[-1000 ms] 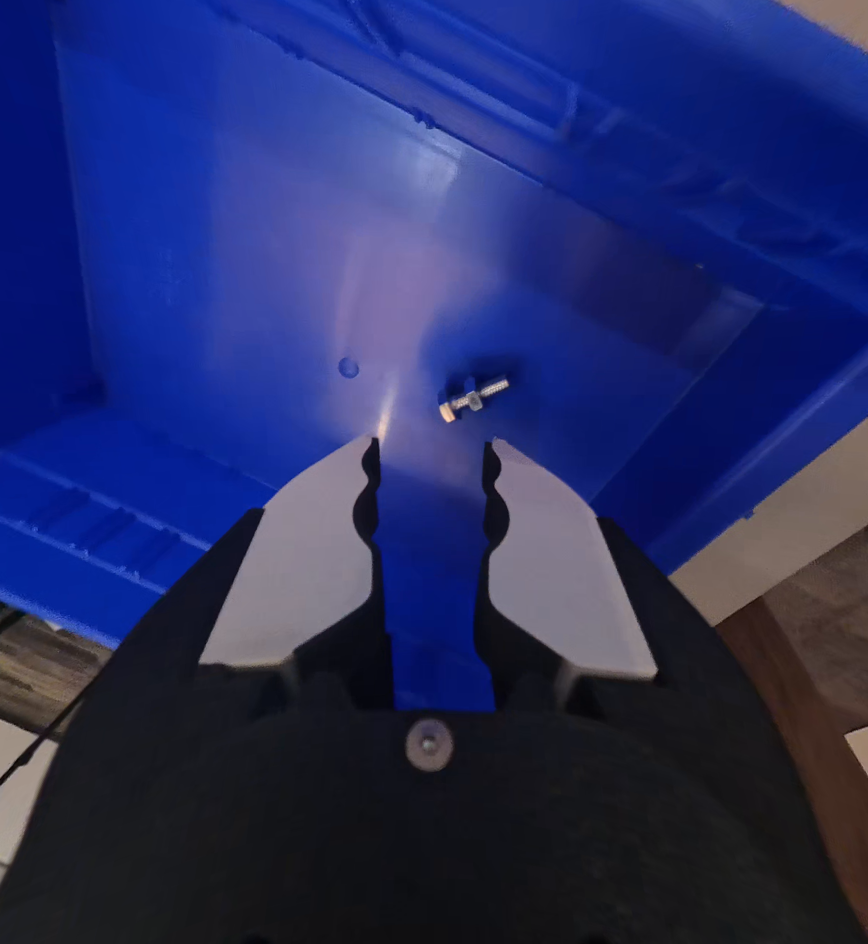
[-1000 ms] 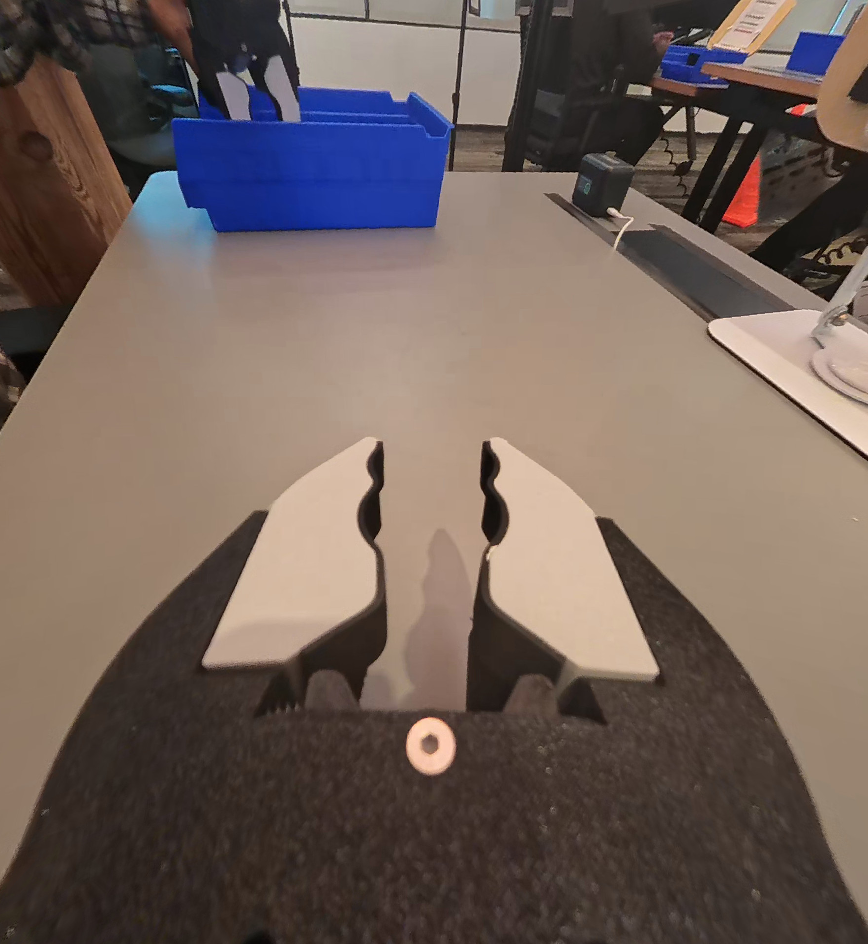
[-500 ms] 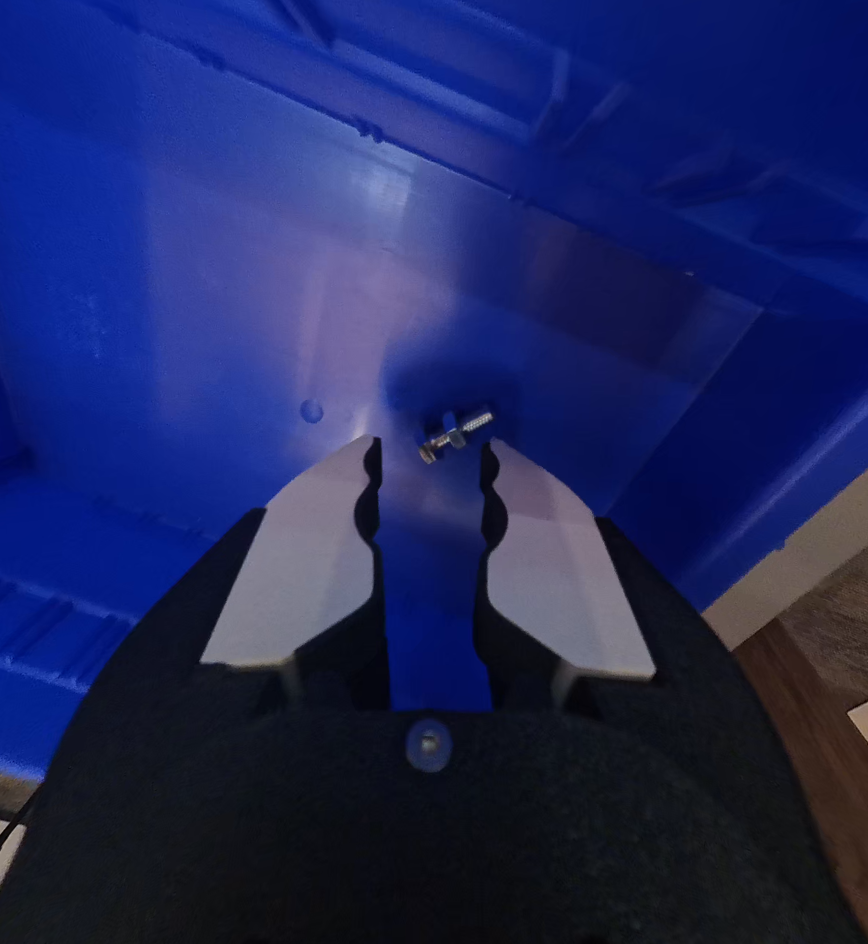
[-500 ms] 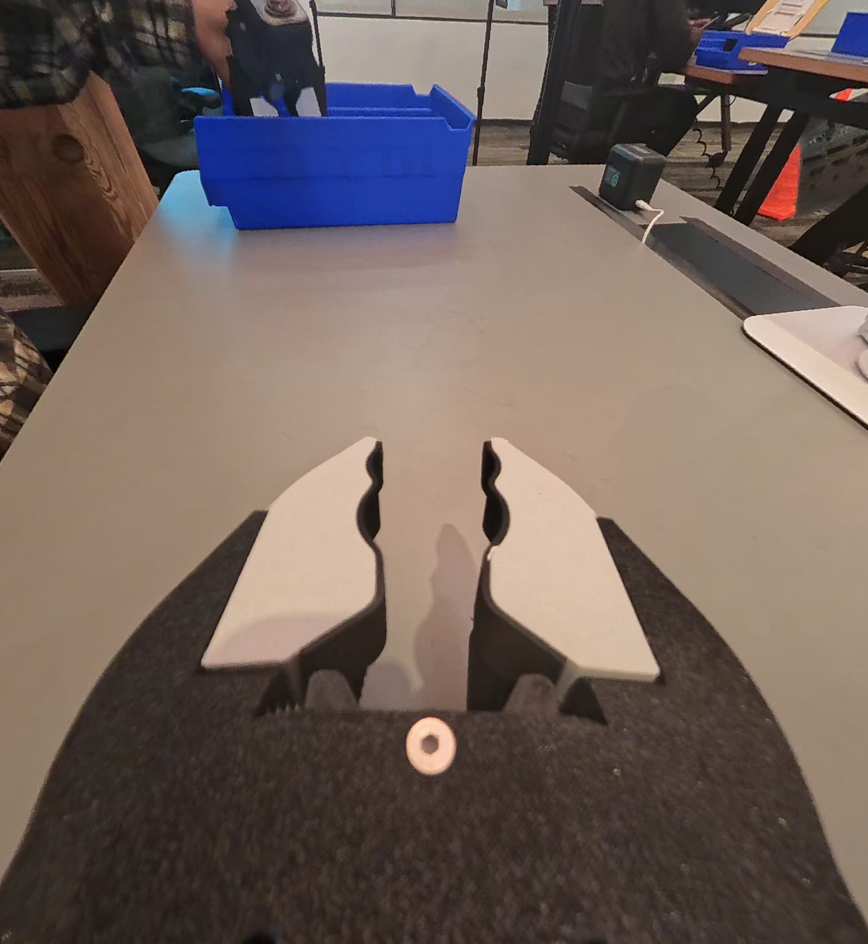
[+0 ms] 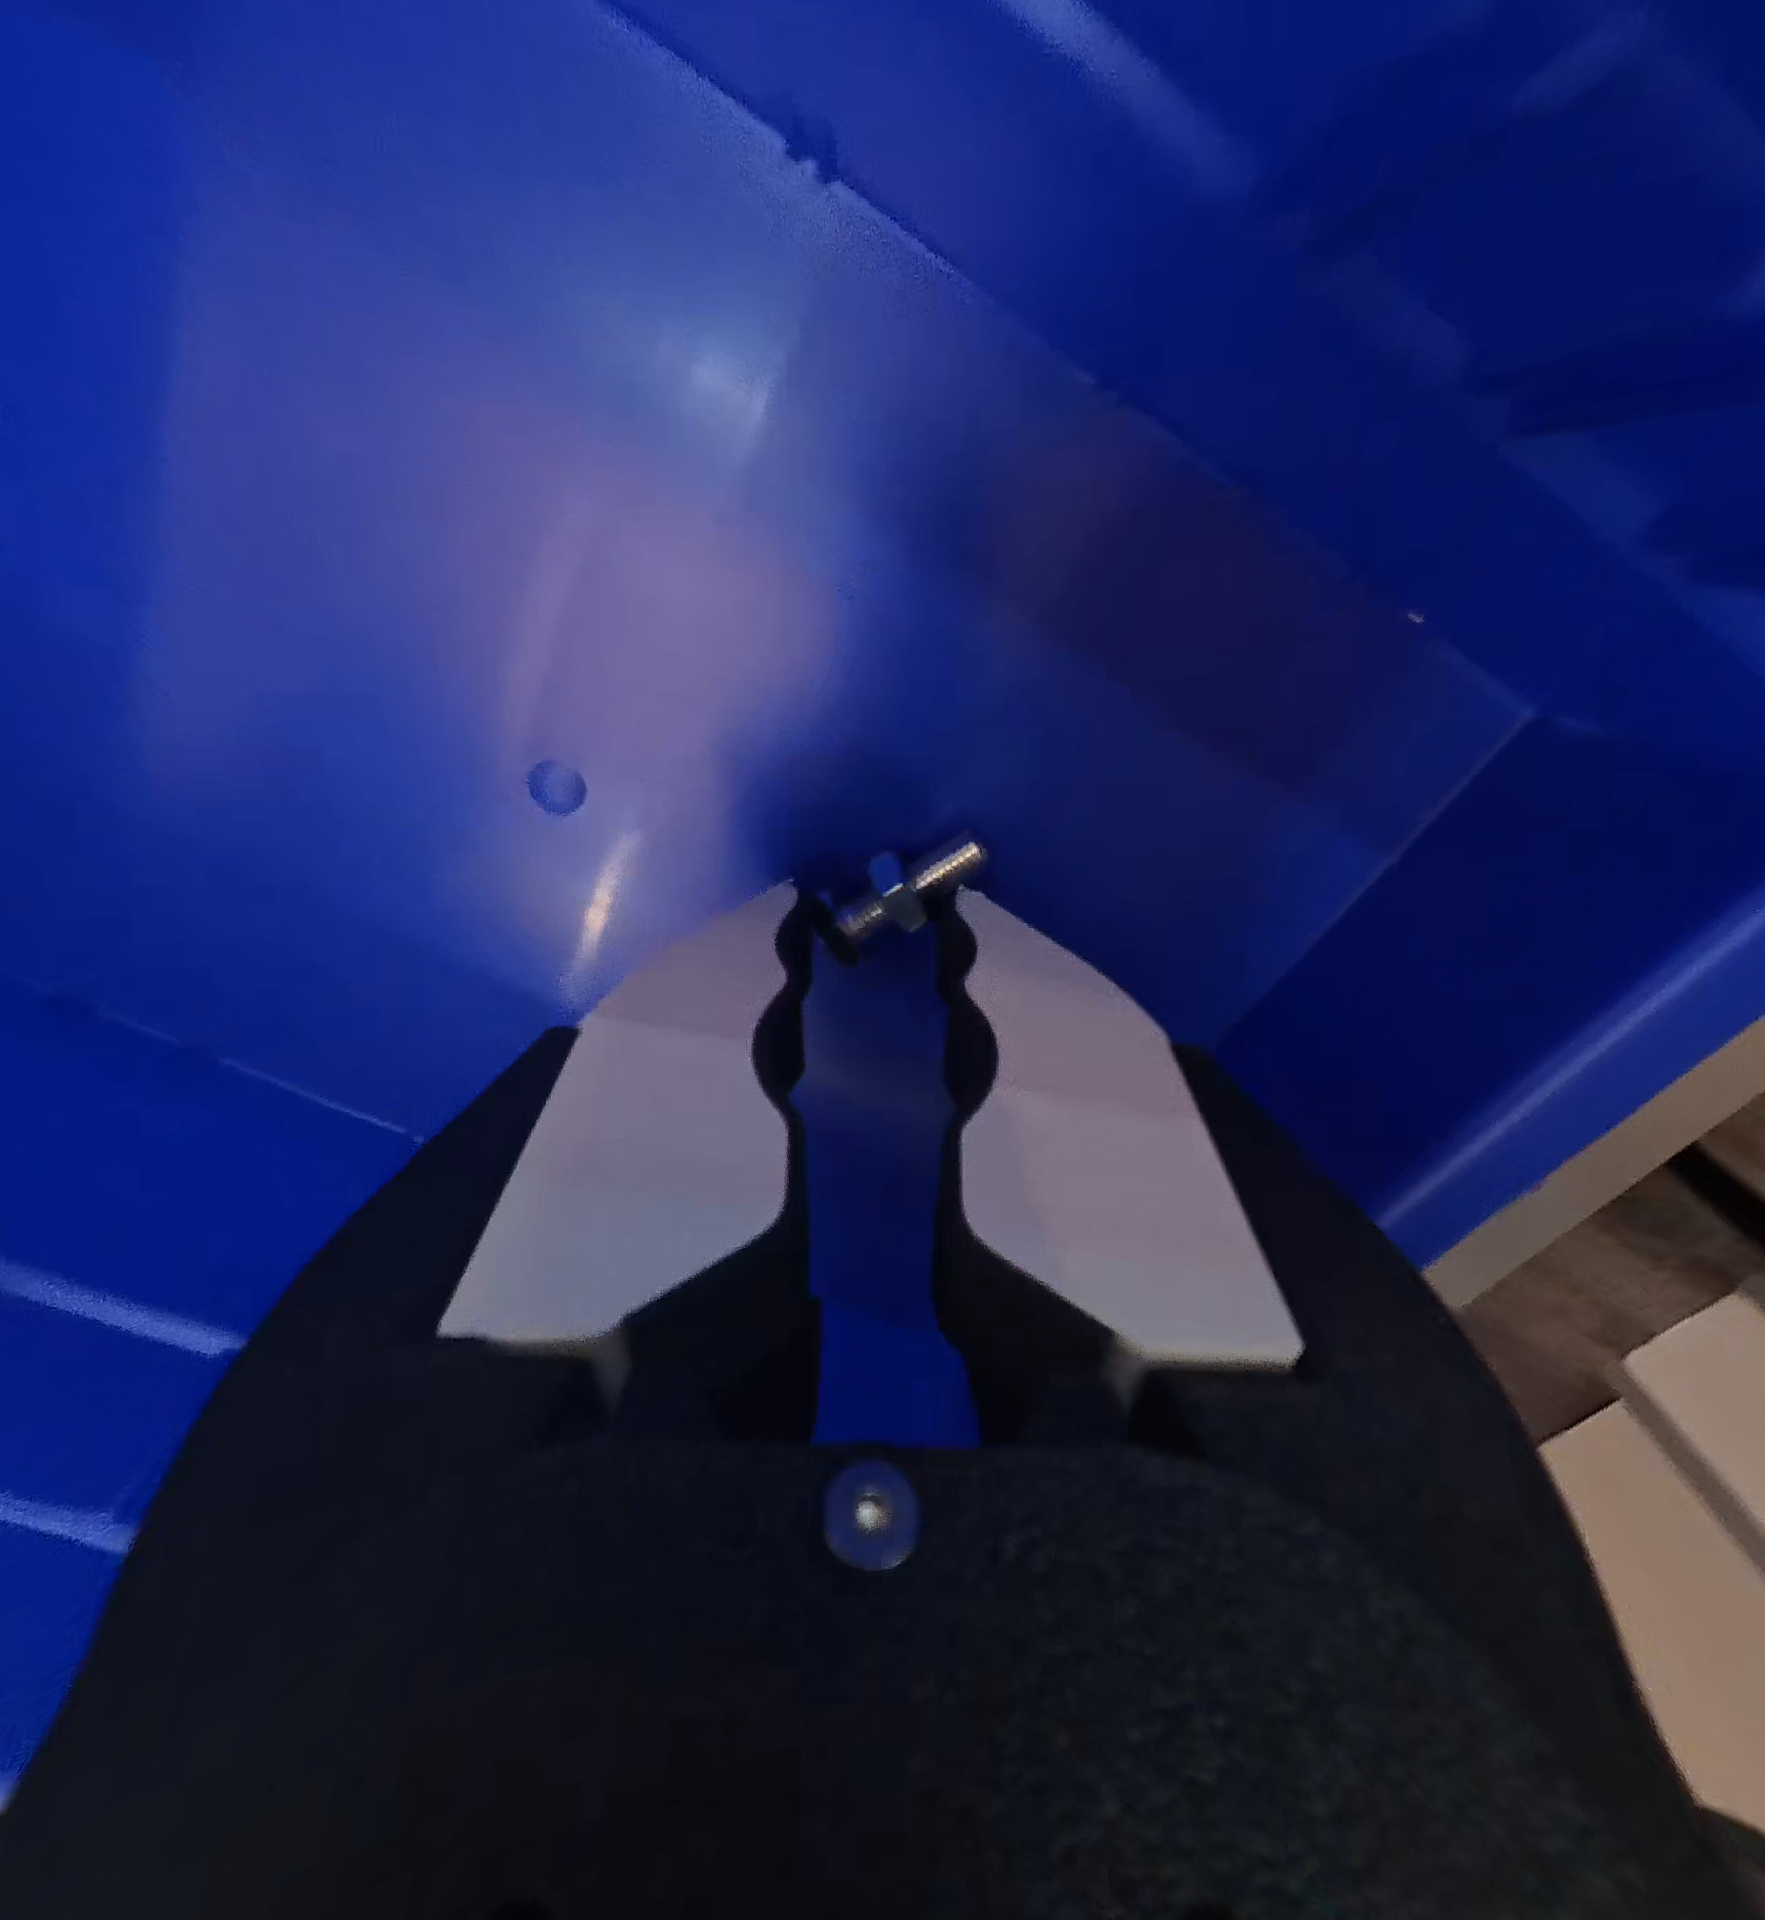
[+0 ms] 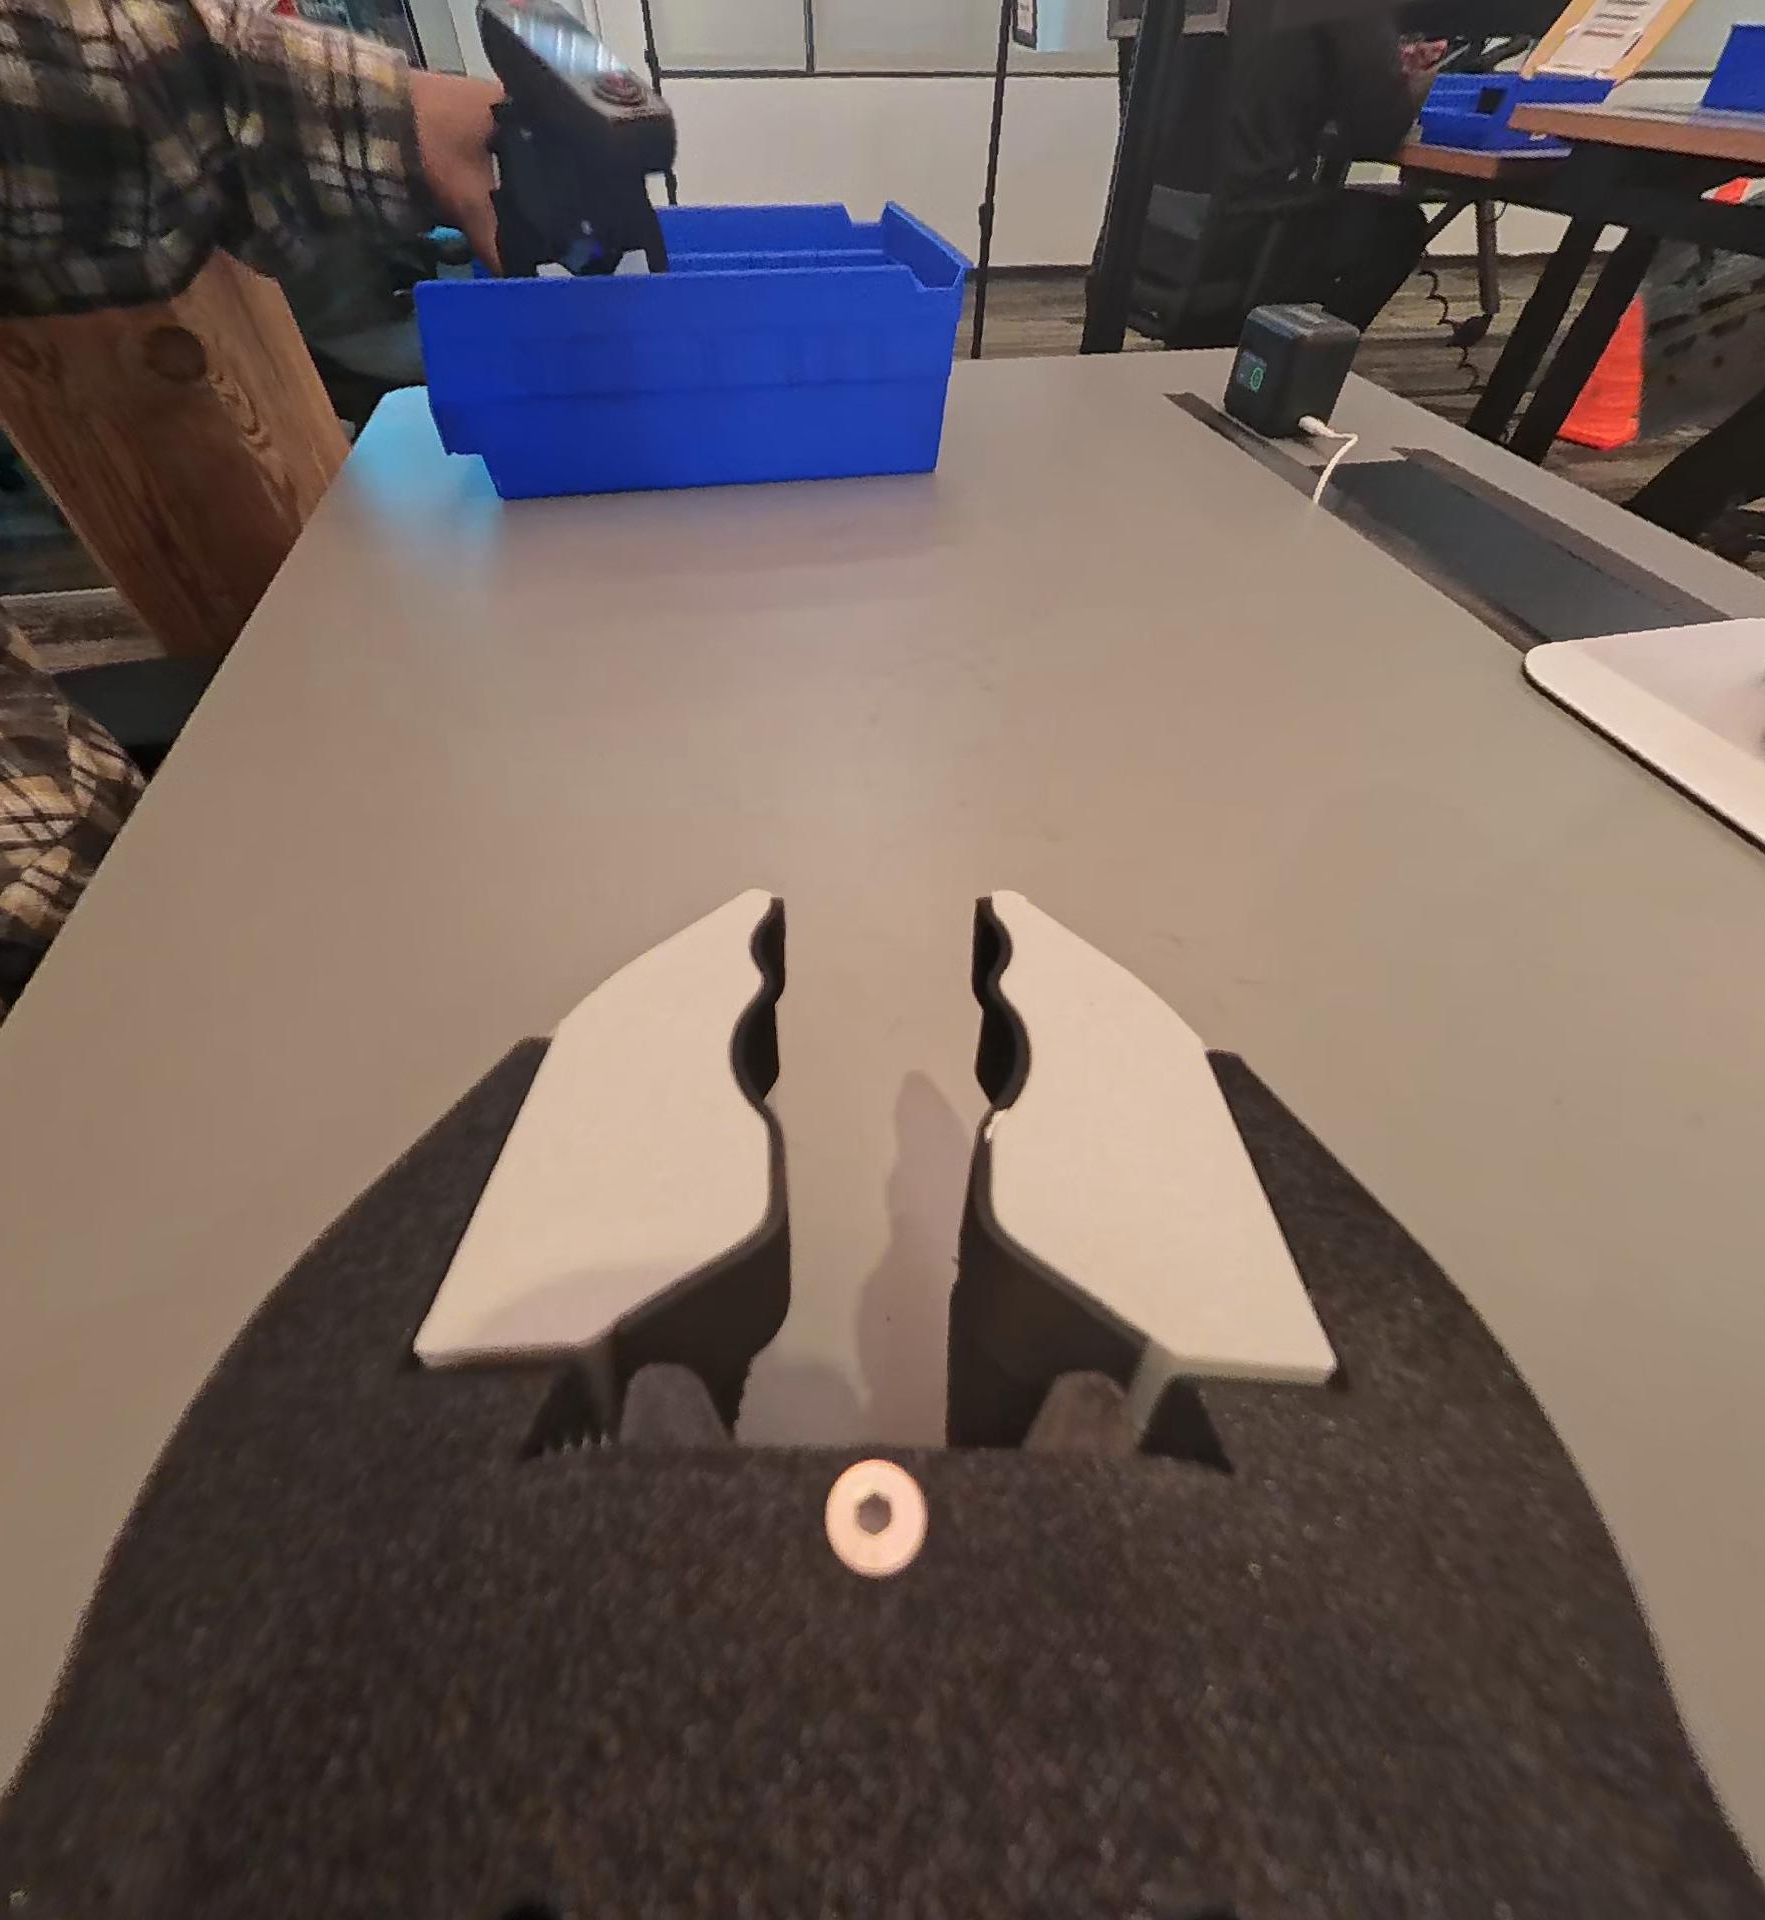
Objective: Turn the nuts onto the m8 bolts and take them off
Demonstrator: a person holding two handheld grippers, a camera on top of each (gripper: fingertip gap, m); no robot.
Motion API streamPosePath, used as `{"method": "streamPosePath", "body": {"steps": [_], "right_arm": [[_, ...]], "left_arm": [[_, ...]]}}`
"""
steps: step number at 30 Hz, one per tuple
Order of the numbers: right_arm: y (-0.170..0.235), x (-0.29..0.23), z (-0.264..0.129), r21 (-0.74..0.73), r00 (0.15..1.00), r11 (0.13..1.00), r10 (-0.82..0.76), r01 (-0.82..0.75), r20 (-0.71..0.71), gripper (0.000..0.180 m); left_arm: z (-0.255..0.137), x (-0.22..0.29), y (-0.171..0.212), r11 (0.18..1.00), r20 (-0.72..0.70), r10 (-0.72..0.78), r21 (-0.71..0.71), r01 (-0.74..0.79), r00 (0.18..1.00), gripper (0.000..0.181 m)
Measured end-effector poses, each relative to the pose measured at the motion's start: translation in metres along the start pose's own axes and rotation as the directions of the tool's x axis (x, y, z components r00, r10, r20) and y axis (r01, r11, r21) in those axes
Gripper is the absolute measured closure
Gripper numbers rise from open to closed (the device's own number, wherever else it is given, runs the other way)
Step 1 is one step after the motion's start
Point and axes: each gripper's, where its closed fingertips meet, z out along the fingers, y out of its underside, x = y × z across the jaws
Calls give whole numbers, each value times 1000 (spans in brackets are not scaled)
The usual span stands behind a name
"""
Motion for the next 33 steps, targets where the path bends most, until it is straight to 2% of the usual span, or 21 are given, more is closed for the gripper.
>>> {"method": "streamPosePath", "body": {"steps": [8,11,14,18,21,25,28,30,33], "right_arm": [[-4,-2,-4,21,1000,1000,3,-3,3,146],[-8,-3,-6,33,1000,999,-1,1,1,146],[-13,-1,-10,57,1000,998,0,0,-8,146],[-19,1,-16,92,1000,996,20,-19,-4,147],[-19,3,-18,96,1000,995,25,-24,-8,147],[-15,5,-20,85,1000,996,18,-16,-14,147],[-8,7,-20,62,1000,998,18,-17,-10,147],[0,9,-21,32,1000,999,14,-13,-15,147],[9,11,-21,-12,1000,1000,10,-11,-16,146]], "left_arm": [[-17,-9,8,971,-1,-209,115,207,978,158],[-41,-18,5,954,40,-256,170,246,966,158],[-81,-25,-17,941,114,-272,241,239,955,158],[-130,-15,-91,936,206,-226,316,154,952,158],[-134,10,-175,931,209,-176,354,94,962,159],[-96,63,-298,900,97,-89,434,38,991,158],[-54,99,-371,884,9,-41,466,32,999,159],[-25,117,-404,896,-28,-27,442,36,999,159],[14,135,-427,929,-45,-19,367,34,999,159]]}}
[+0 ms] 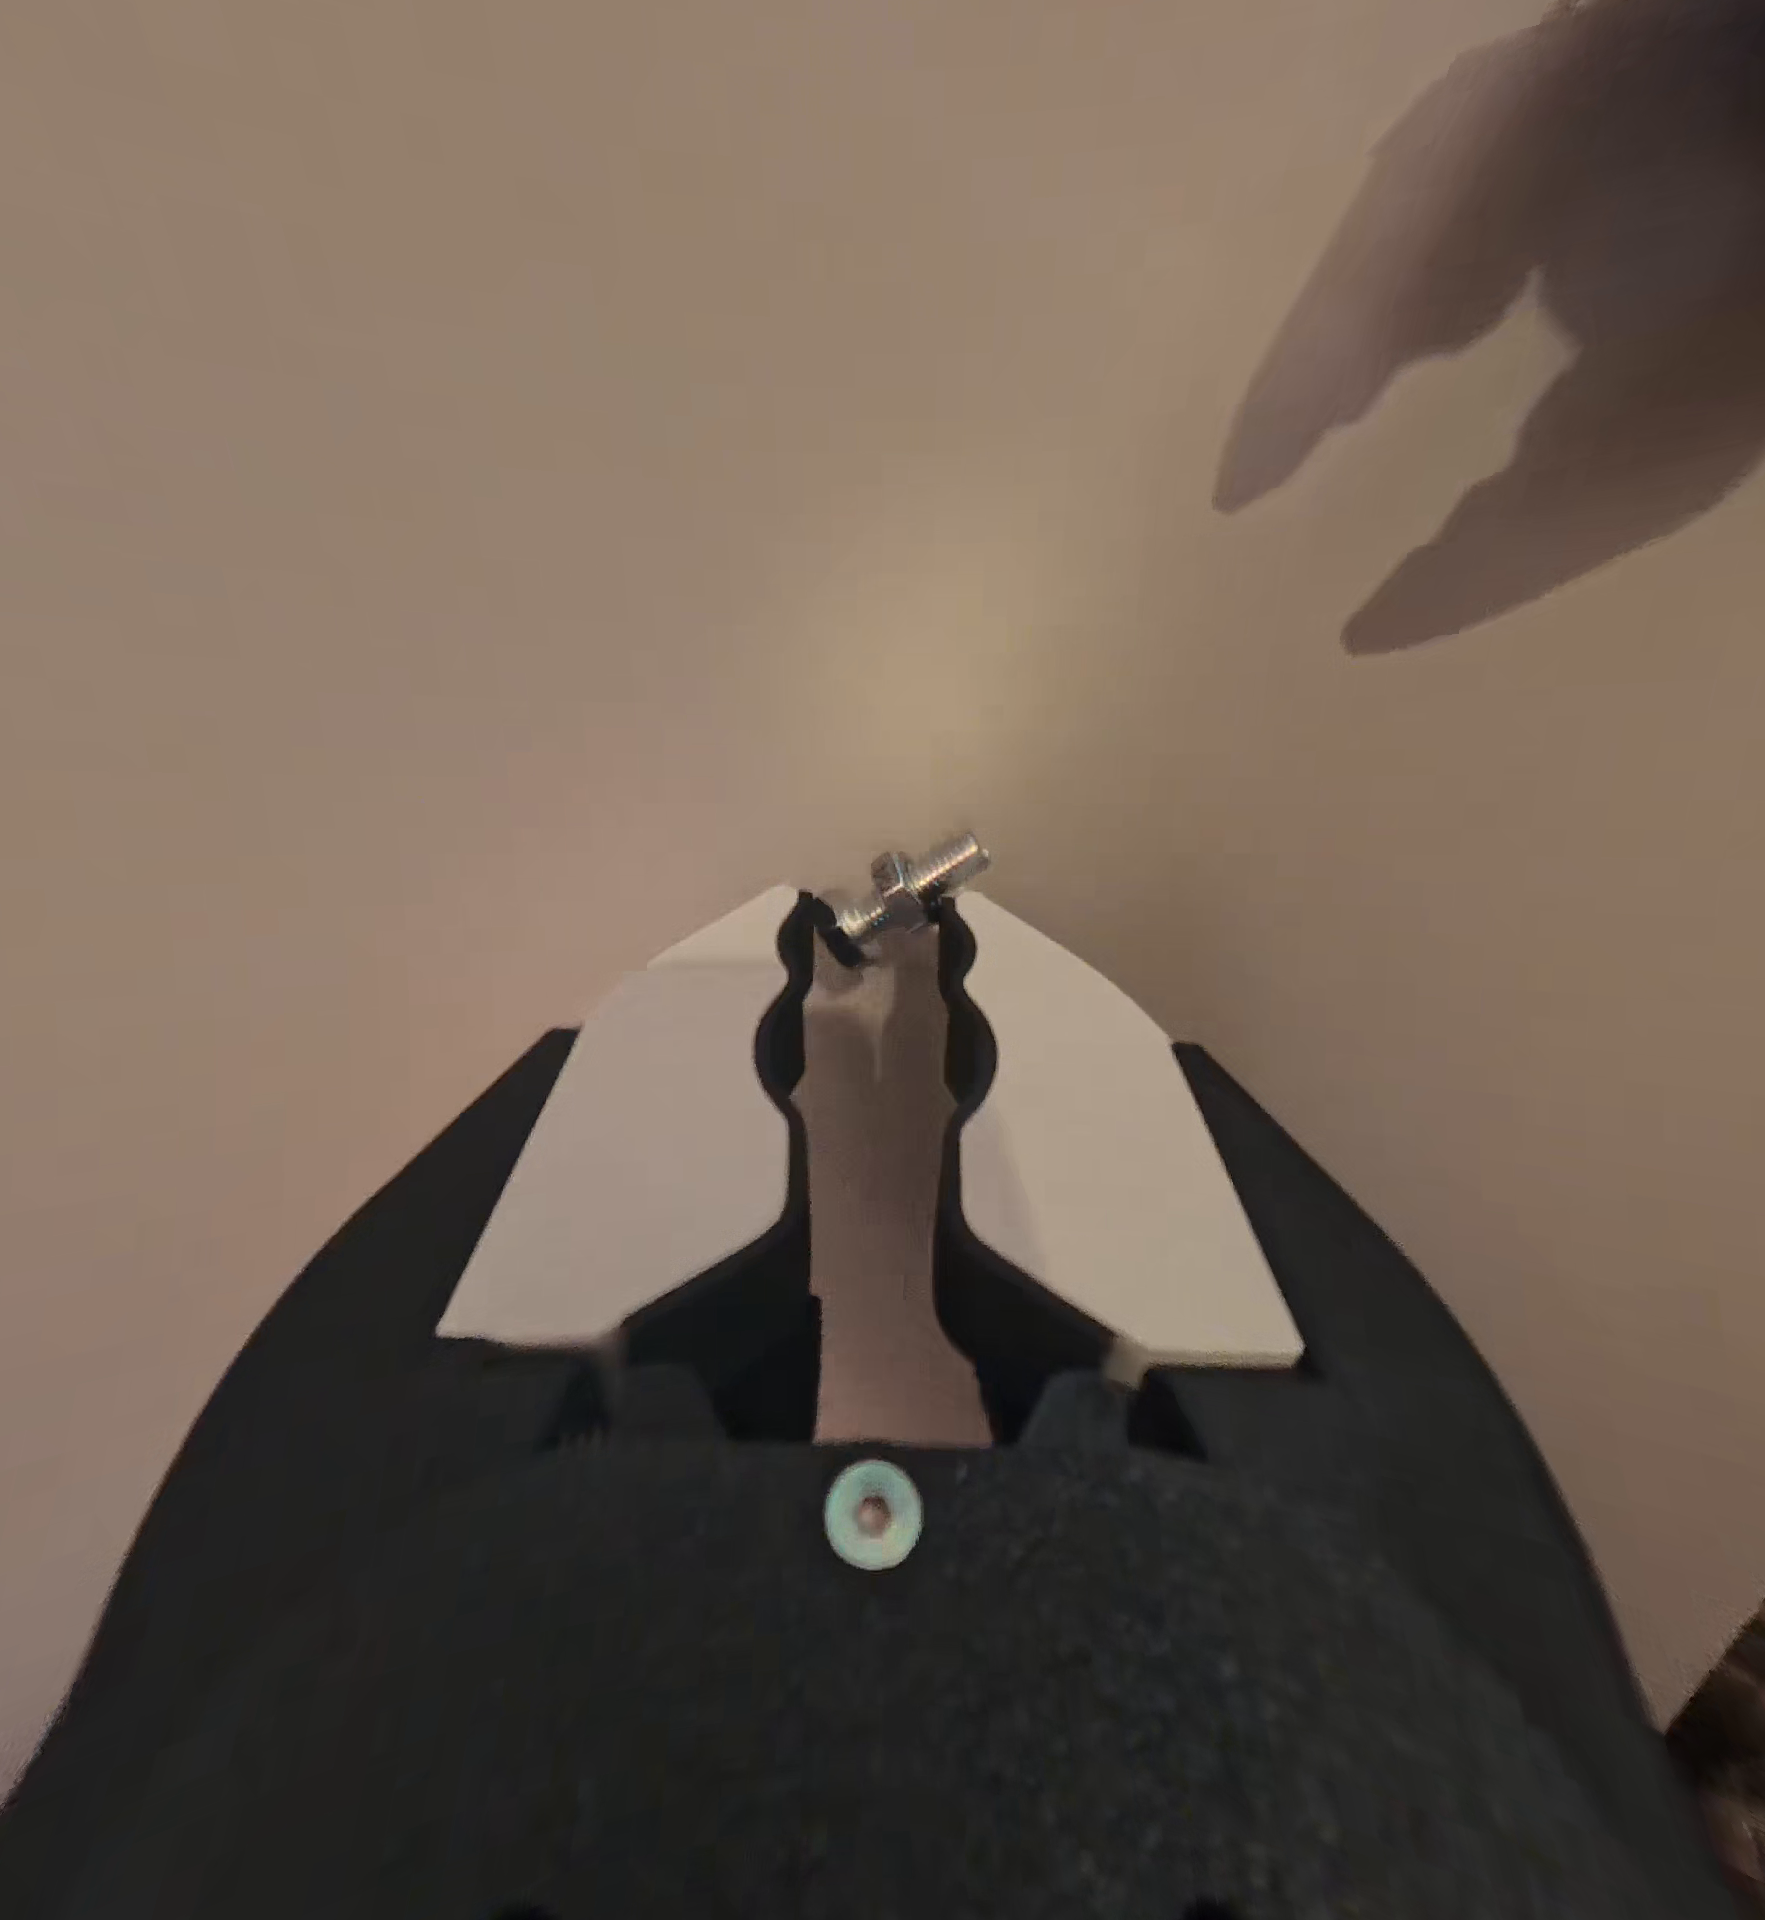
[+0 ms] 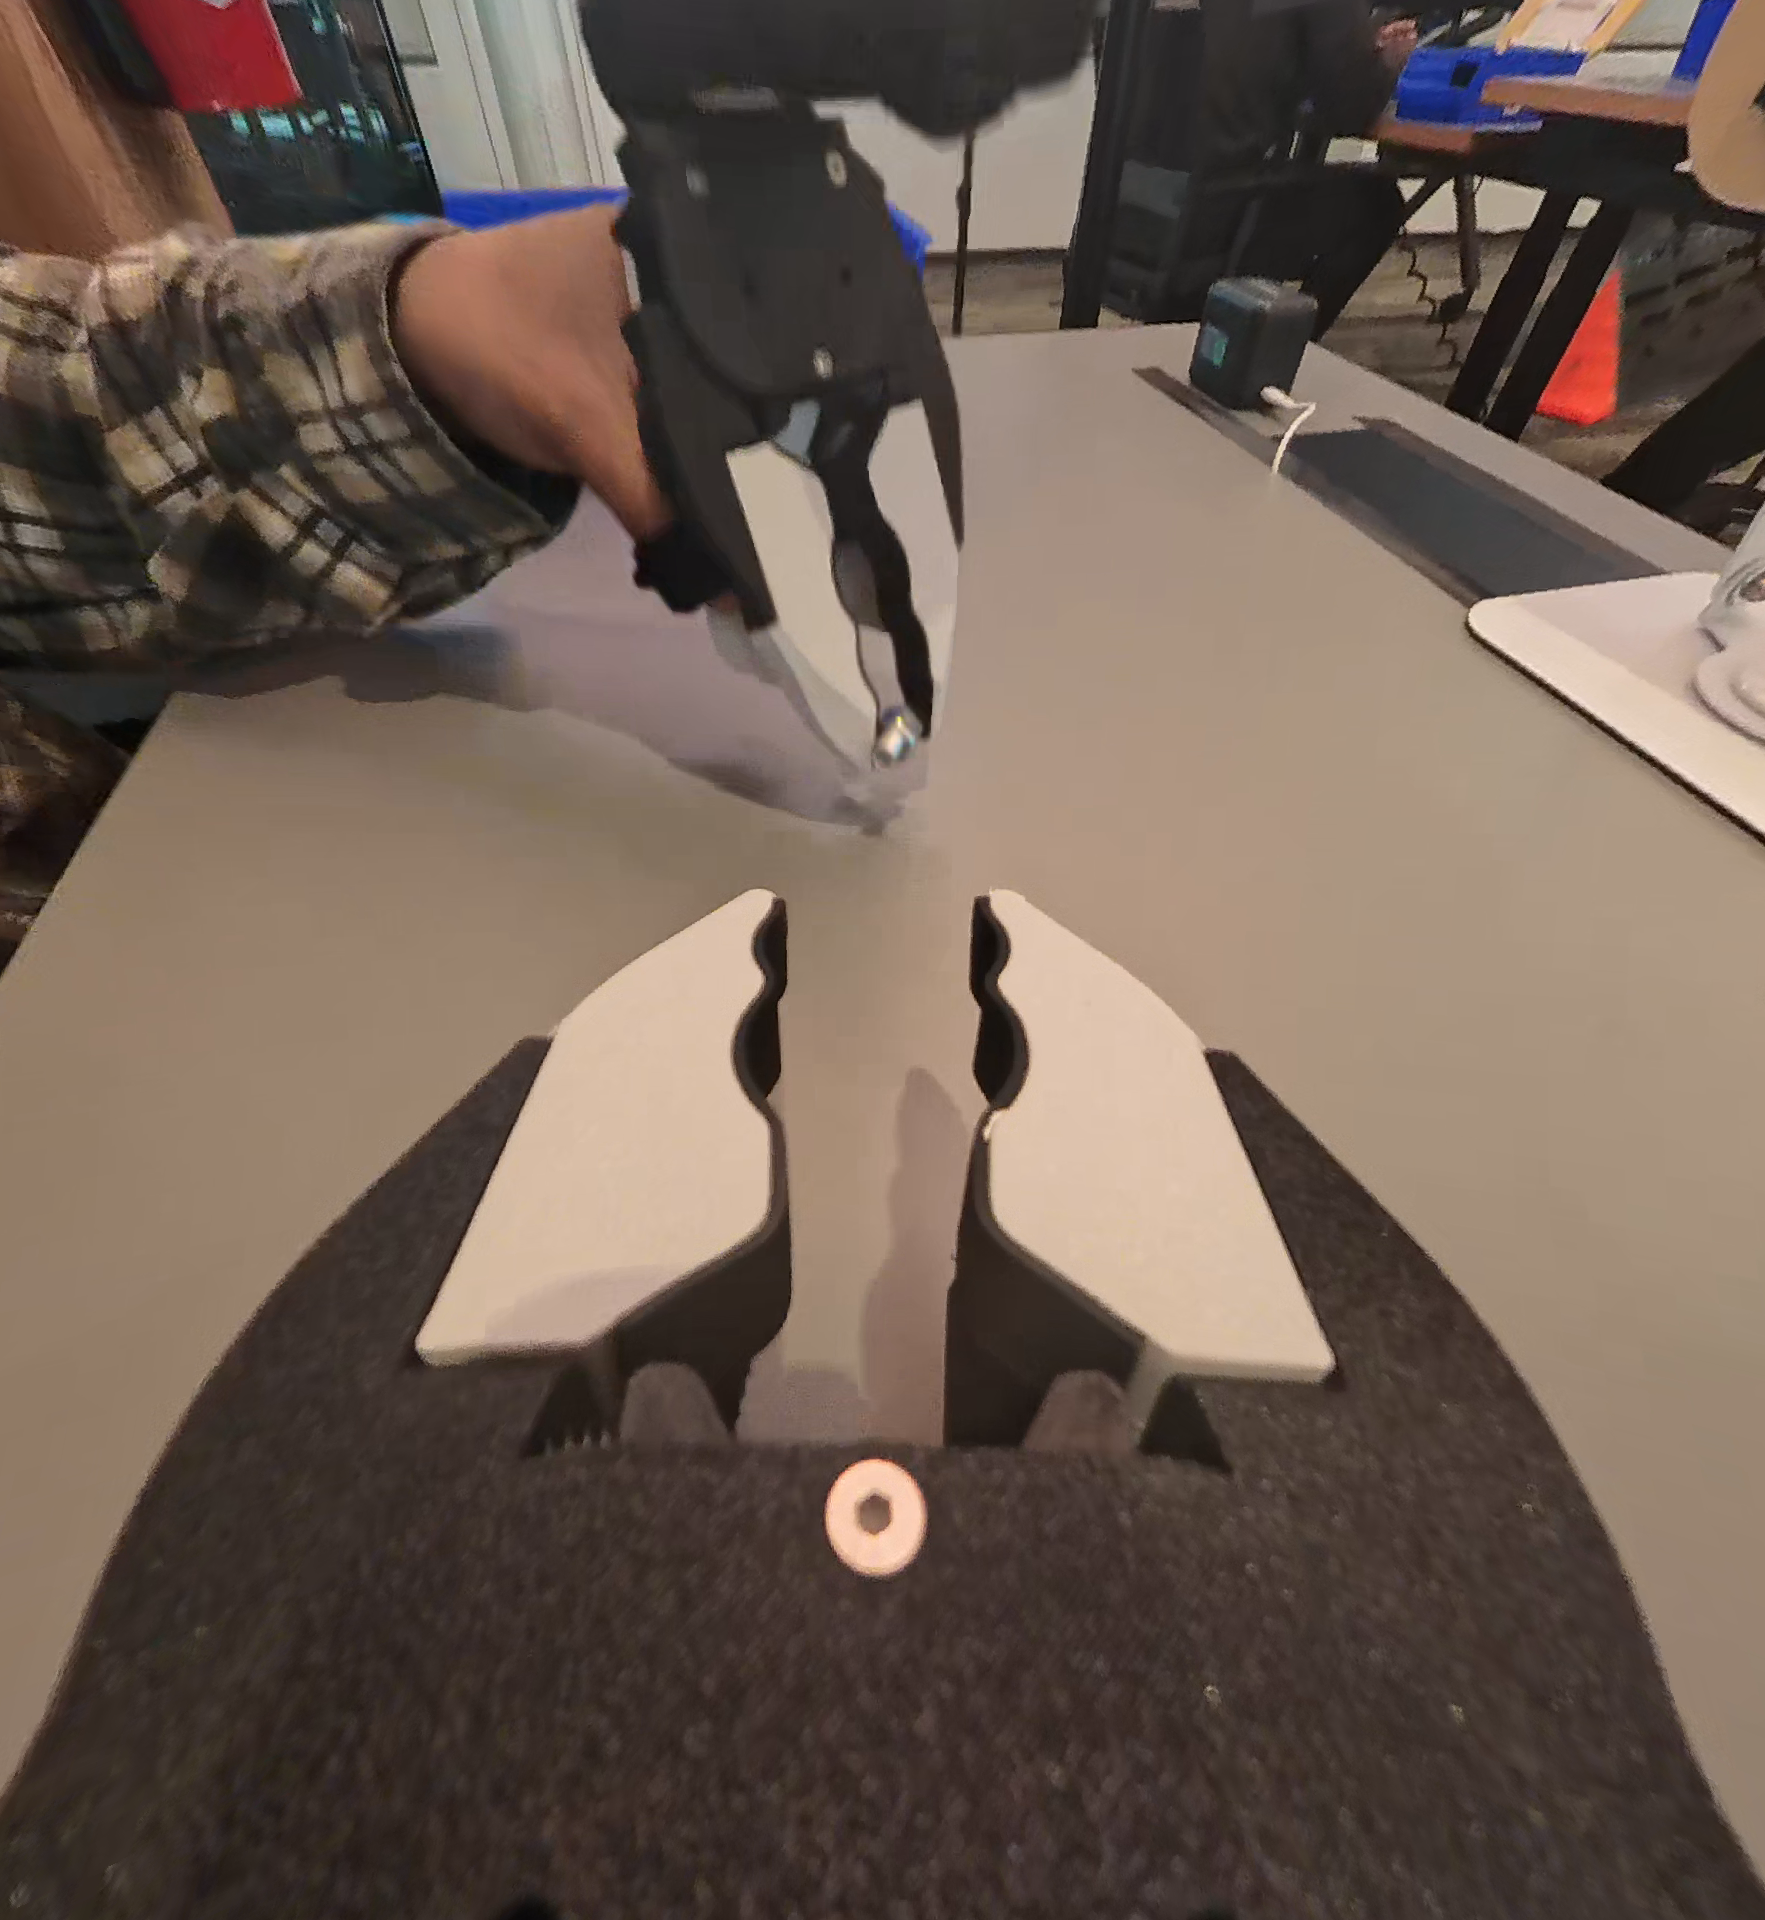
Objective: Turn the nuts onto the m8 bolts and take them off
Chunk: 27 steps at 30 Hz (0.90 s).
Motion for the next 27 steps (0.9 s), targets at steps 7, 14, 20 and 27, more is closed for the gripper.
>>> {"method": "streamPosePath", "body": {"steps": [7,14,20,27], "right_arm": [[1,-4,0,-29,1000,999,-20,21,11,147],[0,-6,0,-30,1000,999,-22,23,22,147],[0,-7,-1,-21,999,1000,-9,10,40,146],[-7,-12,-4,35,997,999,8,-11,81,146]], "left_arm": [[30,13,-1,996,36,0,-94,3,999,159],[29,17,-1,995,41,34,-90,-31,999,158],[21,14,1,990,24,138,-30,-137,990,148],[-12,4,0,893,-91,424,205,-400,901,128]]}}
